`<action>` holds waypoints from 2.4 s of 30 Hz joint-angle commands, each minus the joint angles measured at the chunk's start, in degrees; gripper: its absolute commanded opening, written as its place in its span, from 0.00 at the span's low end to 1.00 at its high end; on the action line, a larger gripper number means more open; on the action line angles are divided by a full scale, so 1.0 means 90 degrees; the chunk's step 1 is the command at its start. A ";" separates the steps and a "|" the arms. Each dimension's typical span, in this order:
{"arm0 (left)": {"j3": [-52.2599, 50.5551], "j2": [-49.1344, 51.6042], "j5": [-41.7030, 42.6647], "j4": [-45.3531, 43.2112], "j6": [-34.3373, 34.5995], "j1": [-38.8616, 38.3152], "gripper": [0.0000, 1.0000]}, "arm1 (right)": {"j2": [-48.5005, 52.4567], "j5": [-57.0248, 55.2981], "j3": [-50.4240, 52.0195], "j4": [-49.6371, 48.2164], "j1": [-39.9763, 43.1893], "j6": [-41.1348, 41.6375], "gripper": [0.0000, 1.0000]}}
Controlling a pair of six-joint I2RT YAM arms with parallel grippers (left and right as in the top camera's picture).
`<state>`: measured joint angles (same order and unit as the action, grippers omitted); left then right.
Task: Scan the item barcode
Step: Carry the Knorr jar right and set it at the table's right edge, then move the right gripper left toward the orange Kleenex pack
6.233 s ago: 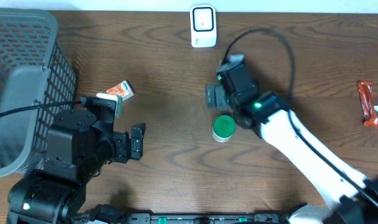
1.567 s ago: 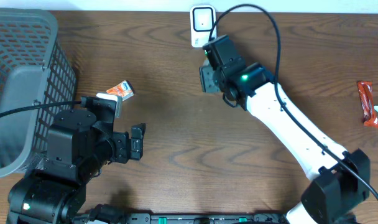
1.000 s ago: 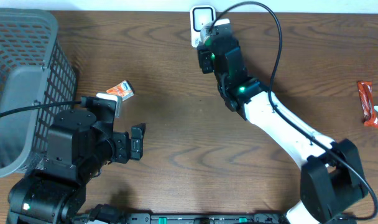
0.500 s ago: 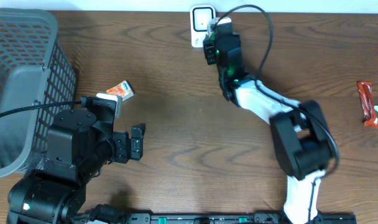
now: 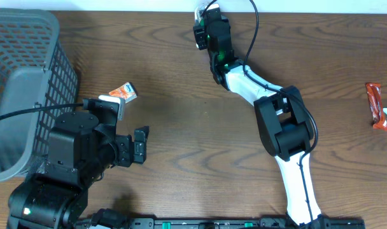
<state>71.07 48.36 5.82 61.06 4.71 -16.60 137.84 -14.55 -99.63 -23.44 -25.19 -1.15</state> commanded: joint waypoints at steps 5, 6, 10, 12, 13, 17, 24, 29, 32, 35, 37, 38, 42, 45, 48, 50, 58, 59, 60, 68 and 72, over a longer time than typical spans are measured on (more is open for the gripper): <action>0.0070 -0.0015 -0.0061 -0.0022 0.0012 0.0022 0.98 | 0.0158 0.0032 -0.0214 -0.0039 0.0107 -0.0092 0.60; 0.0070 -0.0015 -0.0061 -0.0022 0.0010 0.0022 0.98 | 0.0158 0.0032 -0.0219 -0.0041 0.0129 -0.0090 0.61; 0.0070 -0.0017 -0.0061 -0.0022 0.0012 0.0022 0.98 | -0.0007 0.0034 -0.0267 0.0321 0.0146 0.0085 0.66; 0.0070 -0.0015 -0.0061 -0.0022 0.0010 0.0022 0.98 | -0.0338 0.0034 -0.0270 0.0906 0.0146 0.0323 0.65; 0.0070 -0.0015 -0.0061 -0.0022 0.0012 0.0022 0.98 | -0.0554 0.0034 -0.0270 0.1275 0.0153 0.0474 0.65; 0.0070 -0.0015 -0.0061 -0.0022 0.0012 0.0022 0.98 | -0.1661 0.0090 -0.0270 0.3274 0.0342 0.1348 0.63; 0.0070 -0.0015 -0.0061 -0.0022 0.0010 0.0022 0.98 | -0.3016 0.0182 -0.0270 0.6754 0.1107 0.2147 0.63; 0.0070 -0.0015 -0.0061 -0.0022 0.0012 0.0022 0.98 | -0.3106 0.0738 -0.0255 0.8891 0.2079 0.2093 0.64; 0.0070 -0.0015 -0.0061 -0.0022 0.0012 0.0022 0.98 | -0.2977 0.0826 -0.0204 0.9870 0.2827 0.2093 0.63; 0.0070 -0.0017 -0.0061 -0.0022 0.0010 0.0022 0.98 | -0.2817 0.0913 -0.0192 1.0355 0.3594 0.1802 0.64; 0.0070 -0.0015 -0.0061 -0.0022 0.0012 0.0022 0.98 | -0.2698 0.1149 -0.0192 1.0542 0.4039 0.1377 0.66; 0.0070 -0.0017 -0.0061 -0.0022 0.0012 0.0022 0.98 | -0.2637 0.1224 -0.0189 1.0632 0.4238 0.1209 0.66; 0.0070 -0.0015 -0.0061 -0.0022 0.0012 0.0022 0.98 | -0.2256 0.1200 -0.0189 1.0734 0.5017 0.0777 0.65; 0.0070 -0.0015 -0.0061 -0.0022 0.0012 0.0022 0.98 | -0.1916 0.1207 -0.0189 1.0671 0.5462 0.0738 0.65; 0.0070 -0.0017 -0.0061 -0.0022 0.0012 0.0022 0.98 | -0.1532 0.1122 -0.0189 1.0513 0.5819 0.0731 0.64; 0.0070 -0.0015 -0.0061 -0.0022 0.0012 0.0022 0.98 | -0.1316 0.1103 -0.0189 1.0418 0.5994 0.0648 0.64; 0.0070 -0.0017 -0.0061 -0.0022 0.0012 0.0022 0.98 | -0.1107 0.0806 -0.0257 1.0086 0.6513 0.0597 0.92; 0.0070 -0.0017 -0.0061 -0.0022 0.0012 0.0022 0.98 | -0.1134 0.0804 -0.0316 1.0112 0.6550 0.0627 0.96; 0.0070 -0.0017 -0.0061 -0.0022 0.0012 0.0022 0.98 | -0.1171 0.0789 -0.0398 1.0161 0.6577 0.0680 0.99; 0.0070 -0.0017 -0.0061 -0.0022 0.0012 0.0022 0.98 | -0.1647 0.1178 -0.1768 1.1004 0.6436 0.1268 0.99; 0.0070 -0.0017 -0.0061 -0.0022 0.0012 0.0022 0.98 | -0.2013 0.1851 -0.2344 1.1307 0.5977 0.1430 0.99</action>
<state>71.07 48.36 5.80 61.04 4.71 -16.60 125.25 -3.97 -116.46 77.06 32.58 8.64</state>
